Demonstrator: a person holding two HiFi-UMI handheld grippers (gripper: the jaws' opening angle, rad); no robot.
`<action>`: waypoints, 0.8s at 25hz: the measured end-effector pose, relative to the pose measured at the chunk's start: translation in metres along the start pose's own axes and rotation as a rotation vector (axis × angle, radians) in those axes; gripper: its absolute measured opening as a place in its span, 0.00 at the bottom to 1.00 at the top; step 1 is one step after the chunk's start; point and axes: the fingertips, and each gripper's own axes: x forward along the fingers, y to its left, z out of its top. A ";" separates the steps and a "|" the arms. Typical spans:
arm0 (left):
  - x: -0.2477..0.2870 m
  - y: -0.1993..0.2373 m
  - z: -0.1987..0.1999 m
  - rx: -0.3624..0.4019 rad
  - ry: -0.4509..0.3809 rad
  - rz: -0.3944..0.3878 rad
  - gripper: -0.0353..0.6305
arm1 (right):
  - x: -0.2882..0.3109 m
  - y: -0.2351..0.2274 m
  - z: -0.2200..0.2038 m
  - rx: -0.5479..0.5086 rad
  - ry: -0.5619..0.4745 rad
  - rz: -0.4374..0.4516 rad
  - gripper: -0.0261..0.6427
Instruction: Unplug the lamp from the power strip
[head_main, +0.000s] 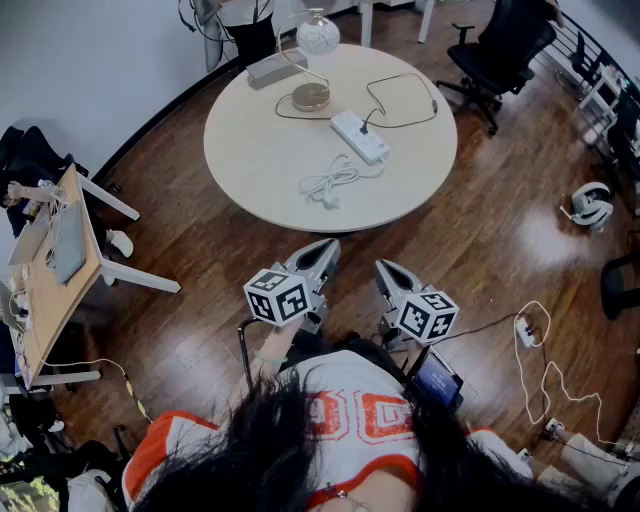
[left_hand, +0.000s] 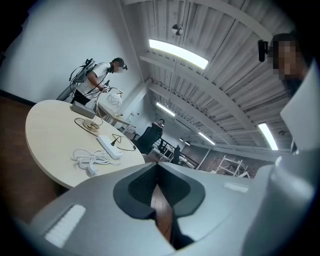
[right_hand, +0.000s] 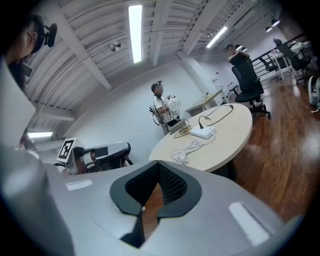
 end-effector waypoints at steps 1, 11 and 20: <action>0.004 -0.002 0.000 0.000 -0.002 0.000 0.05 | -0.001 -0.003 0.002 -0.004 0.002 0.003 0.04; 0.029 -0.011 -0.019 -0.030 -0.002 0.047 0.05 | -0.026 -0.047 0.001 0.011 0.031 -0.009 0.04; 0.075 0.004 -0.012 -0.032 0.004 0.064 0.05 | -0.012 -0.080 0.019 0.025 0.042 -0.016 0.04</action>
